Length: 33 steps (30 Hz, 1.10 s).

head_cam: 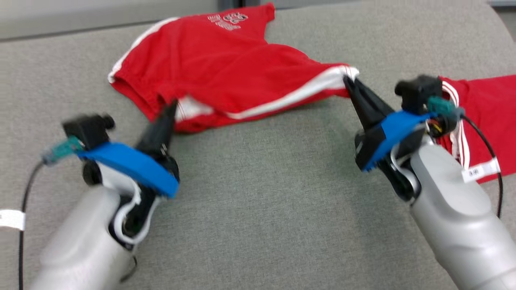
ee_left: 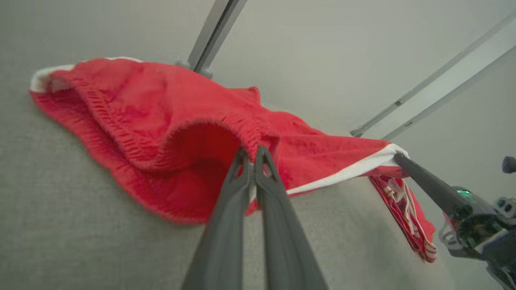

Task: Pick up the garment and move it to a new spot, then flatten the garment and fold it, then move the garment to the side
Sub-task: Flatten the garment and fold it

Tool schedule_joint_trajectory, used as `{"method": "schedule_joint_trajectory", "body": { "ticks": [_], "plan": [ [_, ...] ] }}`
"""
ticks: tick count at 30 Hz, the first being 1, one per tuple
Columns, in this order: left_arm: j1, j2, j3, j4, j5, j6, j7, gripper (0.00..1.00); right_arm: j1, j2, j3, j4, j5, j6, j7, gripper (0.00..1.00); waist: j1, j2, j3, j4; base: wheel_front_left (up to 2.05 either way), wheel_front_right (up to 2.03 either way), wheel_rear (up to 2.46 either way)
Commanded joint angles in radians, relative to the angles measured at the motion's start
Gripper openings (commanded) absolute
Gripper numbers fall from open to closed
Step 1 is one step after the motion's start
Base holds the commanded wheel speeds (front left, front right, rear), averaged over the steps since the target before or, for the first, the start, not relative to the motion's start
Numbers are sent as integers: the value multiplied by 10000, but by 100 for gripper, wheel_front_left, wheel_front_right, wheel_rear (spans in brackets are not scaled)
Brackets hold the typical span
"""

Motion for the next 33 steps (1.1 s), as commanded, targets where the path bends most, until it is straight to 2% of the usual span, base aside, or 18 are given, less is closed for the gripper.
{"method": "schedule_joint_trajectory", "body": {
  "ticks": [1, 7, 10, 12, 16, 18, 21, 24, 27, 30, 33],
  "plan": [
    [302, 166, -214, -144, -191, -65, 209, 0, 423, -314, 157, -253, 227, 3, 147, 0, 0, 0, -223, -41, 0, 0, 0],
    [2211, 754, -1093, -1593, -1518, -67, 1200, 0, 2658, -1708, 213, -2023, 1376, 5, 1613, 0, 0, 0, -1184, 199, 0, 0, 0],
    [3181, 1193, -1162, -2696, -2063, -43, 1477, 0, 4024, -2300, -269, -3393, 1690, 5, 2519, 0, 0, 0, -1588, 359, 0, 0, 0],
    [3838, 1481, -1095, -3613, -2367, 173, 1515, 0, 5069, -2616, -817, -4349, 1589, 3, 3141, 0, 0, 0, -1777, 447, 0, 0, 0],
    [5128, 2365, -1129, -5740, -2581, 883, 1631, 0, 7051, -2712, -2261, -6546, 1107, 5, 4512, 0, 0, 0, -1877, 512, 0, 0, 0],
    [5648, 2732, -998, -6677, -2437, 1461, 1418, 0, 7948, -2418, -3155, -7724, 763, 5, 5180, 0, 0, 0, -1832, 512, 0, 0, 0],
    [6290, 2933, -829, -7598, -2365, 2128, 1065, 0, 8952, -1812, -4396, -9240, 100, 3, 6127, 0, 0, 0, -1790, 605, 0, 0, 0],
    [6469, 2806, -744, -7923, -2324, 2430, 772, 0, 9277, -1298, -5067, -10258, -463, 2, 6731, 0, 0, 0, -1737, 744, 0, 0, 0],
    [6067, 2547, -814, -7687, -2108, 2516, 756, 0, 8825, -1001, -5063, -10678, -686, 3, 7035, 0, 0, 0, -1690, 894, 0, 0, 0],
    [5393, 2120, -884, -6984, -1810, 2526, 753, 0, 7964, -838, -4873, -10355, -498, 5, 6958, 0, 0, 0, -1635, 1043, 0, 0, 0],
    [4620, 1552, -960, -6120, -1678, 2383, 787, 0, 6724, -945, -4449, -9470, -271, 5, 6776, 0, 0, 0, -1510, 1171, 0, 0, 0]
  ]
}}
